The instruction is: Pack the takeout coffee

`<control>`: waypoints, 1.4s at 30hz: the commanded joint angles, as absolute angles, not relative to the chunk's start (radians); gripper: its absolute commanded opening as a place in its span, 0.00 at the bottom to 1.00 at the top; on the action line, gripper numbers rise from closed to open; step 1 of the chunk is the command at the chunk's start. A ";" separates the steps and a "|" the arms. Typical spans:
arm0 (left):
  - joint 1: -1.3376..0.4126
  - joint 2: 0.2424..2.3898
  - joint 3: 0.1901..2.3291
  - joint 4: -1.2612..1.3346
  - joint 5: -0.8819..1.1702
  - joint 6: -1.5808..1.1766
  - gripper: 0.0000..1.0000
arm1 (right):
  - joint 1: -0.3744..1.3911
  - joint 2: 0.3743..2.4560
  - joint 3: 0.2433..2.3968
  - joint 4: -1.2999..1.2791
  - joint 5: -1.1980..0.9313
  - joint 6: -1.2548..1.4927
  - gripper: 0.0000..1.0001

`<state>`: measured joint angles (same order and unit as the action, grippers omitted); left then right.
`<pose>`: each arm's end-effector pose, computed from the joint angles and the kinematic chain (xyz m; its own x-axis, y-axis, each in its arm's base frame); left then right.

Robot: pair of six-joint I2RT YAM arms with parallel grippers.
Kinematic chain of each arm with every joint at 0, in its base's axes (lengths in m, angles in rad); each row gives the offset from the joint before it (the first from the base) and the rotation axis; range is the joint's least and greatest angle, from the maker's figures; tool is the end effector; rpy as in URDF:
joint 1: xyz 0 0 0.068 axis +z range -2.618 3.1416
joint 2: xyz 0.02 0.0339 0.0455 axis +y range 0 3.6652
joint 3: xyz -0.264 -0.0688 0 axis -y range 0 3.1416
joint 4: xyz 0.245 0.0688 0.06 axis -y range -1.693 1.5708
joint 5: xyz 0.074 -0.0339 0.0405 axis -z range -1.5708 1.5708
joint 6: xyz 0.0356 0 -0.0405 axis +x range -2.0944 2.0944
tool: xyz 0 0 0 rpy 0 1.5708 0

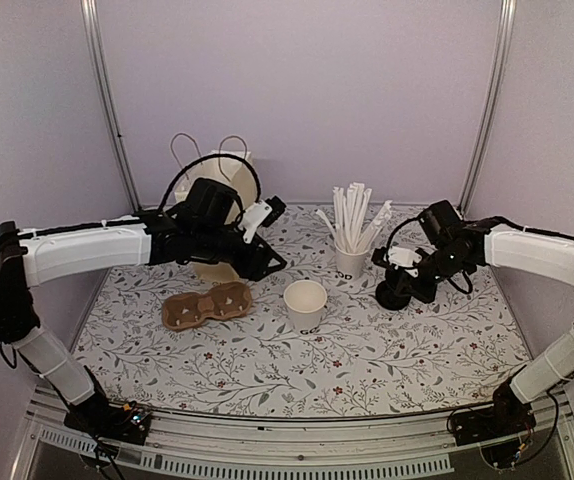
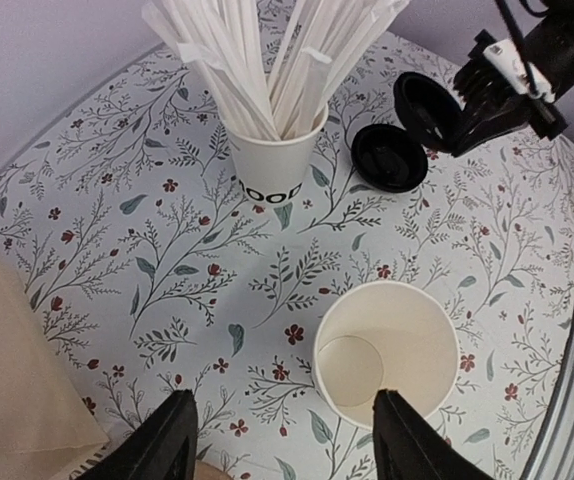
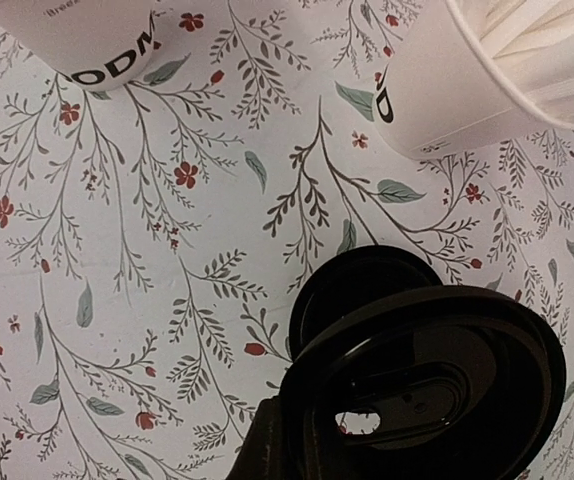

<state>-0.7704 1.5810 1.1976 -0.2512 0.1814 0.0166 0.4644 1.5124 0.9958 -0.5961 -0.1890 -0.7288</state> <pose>0.2540 -0.2554 0.2769 -0.4123 0.4229 -0.8070 0.7962 0.5977 -0.0936 0.2612 0.1383 0.2105 -0.2558 -0.8597 -0.4421 -0.9176 0.3598 -0.1688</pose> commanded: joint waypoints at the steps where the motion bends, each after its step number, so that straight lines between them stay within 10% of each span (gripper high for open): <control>1: -0.792 1.646 1.227 -0.278 0.180 0.045 0.62 | 0.471 1.386 0.975 -0.690 -0.266 -0.703 0.04; 19: -0.865 1.968 1.614 -0.729 0.159 -0.240 0.53 | 0.472 1.046 0.917 -0.836 -0.535 -0.755 0.05; 31: -0.898 2.053 1.762 -0.859 0.123 -0.223 0.01 | 0.472 1.071 0.965 -0.785 -0.774 -0.736 0.05; 42: -1.016 1.927 1.625 -0.842 0.103 -0.267 0.00 | 0.473 1.221 1.068 -0.851 -1.028 -0.798 0.06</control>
<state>-0.9768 1.9793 1.6714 -0.8448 0.1204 -0.2390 0.4660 1.1961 1.0161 -0.8104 -0.8646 -0.7654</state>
